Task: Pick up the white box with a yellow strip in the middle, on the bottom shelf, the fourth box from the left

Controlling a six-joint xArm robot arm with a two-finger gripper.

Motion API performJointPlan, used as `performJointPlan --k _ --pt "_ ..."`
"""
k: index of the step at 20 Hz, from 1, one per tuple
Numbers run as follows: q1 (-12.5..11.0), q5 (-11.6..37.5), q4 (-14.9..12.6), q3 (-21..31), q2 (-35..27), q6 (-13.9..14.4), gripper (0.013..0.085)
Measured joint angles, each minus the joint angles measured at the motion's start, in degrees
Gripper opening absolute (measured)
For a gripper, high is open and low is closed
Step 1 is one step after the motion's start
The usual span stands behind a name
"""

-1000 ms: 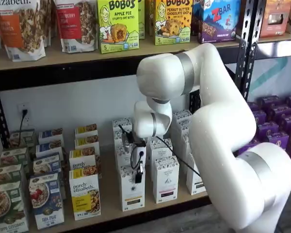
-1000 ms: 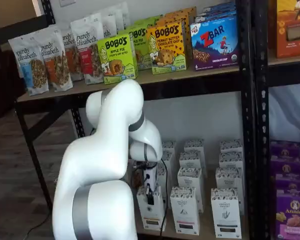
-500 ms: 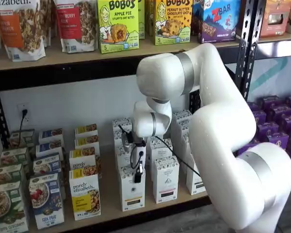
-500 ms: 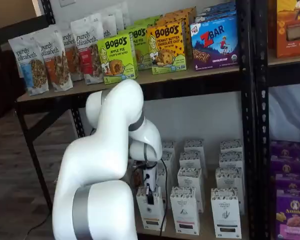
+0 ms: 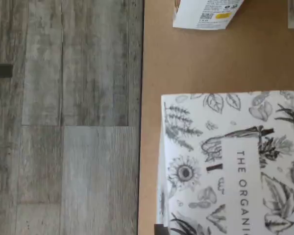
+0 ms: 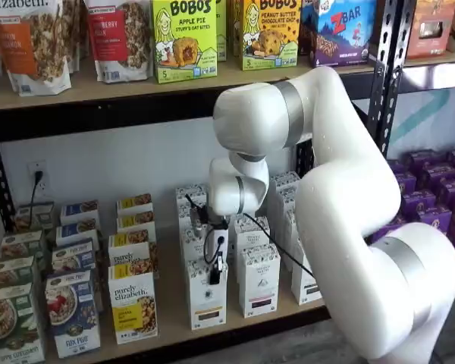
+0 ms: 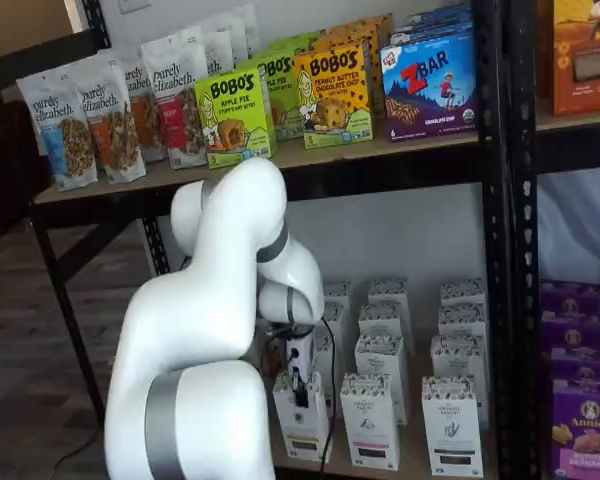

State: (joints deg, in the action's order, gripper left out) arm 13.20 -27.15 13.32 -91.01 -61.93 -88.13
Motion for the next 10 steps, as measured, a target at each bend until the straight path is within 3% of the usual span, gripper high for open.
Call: performJointPlan --k 10 --pt "0.7 2.6 0.7 6.6 3.5 -0.3 0.045"
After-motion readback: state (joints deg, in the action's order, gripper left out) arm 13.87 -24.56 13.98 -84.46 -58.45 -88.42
